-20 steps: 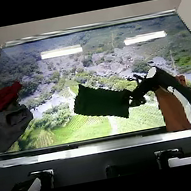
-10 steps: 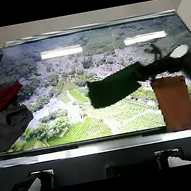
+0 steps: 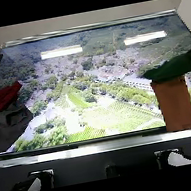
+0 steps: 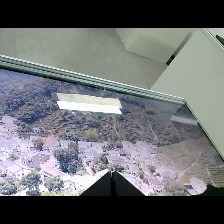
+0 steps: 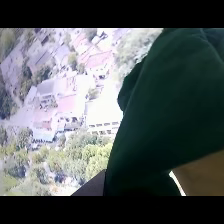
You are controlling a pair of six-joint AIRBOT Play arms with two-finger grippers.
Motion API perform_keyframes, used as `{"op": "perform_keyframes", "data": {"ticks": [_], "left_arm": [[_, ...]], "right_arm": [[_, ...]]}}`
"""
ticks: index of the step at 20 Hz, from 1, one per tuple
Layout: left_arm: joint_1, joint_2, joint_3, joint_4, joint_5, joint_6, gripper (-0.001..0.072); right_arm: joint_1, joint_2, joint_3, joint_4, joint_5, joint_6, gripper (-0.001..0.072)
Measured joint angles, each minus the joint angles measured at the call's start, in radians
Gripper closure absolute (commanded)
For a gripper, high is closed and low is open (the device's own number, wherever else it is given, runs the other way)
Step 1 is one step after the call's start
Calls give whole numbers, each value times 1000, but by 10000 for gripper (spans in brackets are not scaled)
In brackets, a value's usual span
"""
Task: Fold the shirts.
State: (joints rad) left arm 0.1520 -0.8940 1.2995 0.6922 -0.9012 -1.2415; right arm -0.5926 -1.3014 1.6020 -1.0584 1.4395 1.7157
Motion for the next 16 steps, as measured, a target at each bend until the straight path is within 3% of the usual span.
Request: {"op": "perform_keyframes", "data": {"ticks": [6, 9, 13, 16], "left_arm": [[0, 0, 0, 0, 0, 2, 678], [0, 0, 0, 0, 0, 4, 678], [0, 0, 0, 0, 0, 8, 678], [0, 0, 0, 0, 0, 10, 678]], "right_arm": [[-155, 27, 19, 34, 102, 106, 678], [-189, 33, -2, -55, 179, 167, 678], [-203, 58, -187, -228, 285, 190, 678], [-205, 115, -404, -323, 281, 207, 676]]}}
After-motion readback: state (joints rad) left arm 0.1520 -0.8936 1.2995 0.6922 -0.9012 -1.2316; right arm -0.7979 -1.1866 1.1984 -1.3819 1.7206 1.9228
